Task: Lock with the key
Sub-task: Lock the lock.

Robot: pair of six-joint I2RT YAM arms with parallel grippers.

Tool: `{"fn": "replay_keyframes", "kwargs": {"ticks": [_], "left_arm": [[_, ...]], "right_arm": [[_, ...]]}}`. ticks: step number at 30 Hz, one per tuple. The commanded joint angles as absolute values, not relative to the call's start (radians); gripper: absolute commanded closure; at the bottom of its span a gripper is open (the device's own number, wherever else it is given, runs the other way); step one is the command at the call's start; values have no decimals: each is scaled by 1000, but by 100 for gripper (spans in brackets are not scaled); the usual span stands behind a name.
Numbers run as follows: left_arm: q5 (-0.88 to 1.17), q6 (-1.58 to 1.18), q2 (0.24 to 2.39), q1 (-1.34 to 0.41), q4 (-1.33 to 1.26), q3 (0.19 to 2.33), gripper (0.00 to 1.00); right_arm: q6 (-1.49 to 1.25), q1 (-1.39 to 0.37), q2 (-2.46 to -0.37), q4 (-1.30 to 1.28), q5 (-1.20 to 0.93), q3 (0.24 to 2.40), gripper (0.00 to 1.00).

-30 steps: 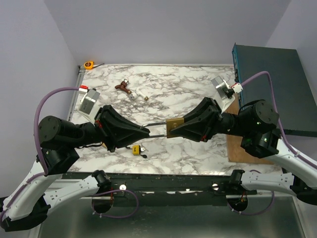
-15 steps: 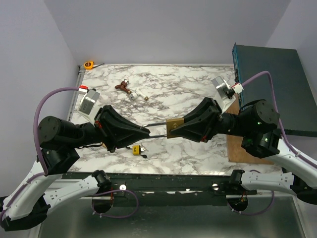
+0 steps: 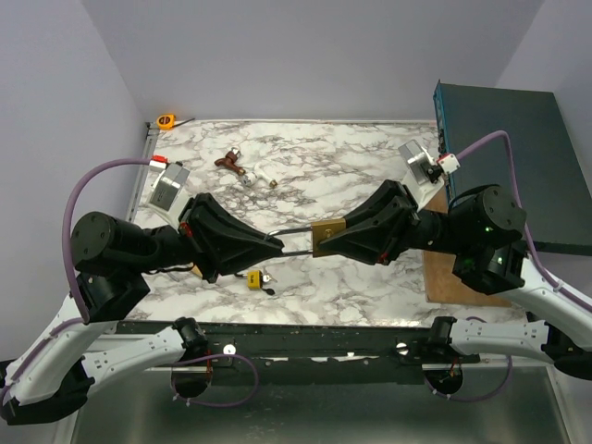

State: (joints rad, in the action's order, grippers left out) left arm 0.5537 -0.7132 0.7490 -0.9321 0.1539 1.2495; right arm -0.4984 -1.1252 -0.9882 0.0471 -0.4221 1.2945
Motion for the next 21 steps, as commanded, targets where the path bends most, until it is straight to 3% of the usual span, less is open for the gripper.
{"fn": "replay_keyframes", "kwargs": {"ticks": [1, 21], "left_arm": [[497, -706, 1006, -969, 379, 1124, 100], [399, -650, 814, -968, 333, 1162, 100]], "right_arm": [[-451, -1187, -1189, -61, -374, 1226, 99], [-414, -1186, -1126, -143, -290, 1277, 99]]}}
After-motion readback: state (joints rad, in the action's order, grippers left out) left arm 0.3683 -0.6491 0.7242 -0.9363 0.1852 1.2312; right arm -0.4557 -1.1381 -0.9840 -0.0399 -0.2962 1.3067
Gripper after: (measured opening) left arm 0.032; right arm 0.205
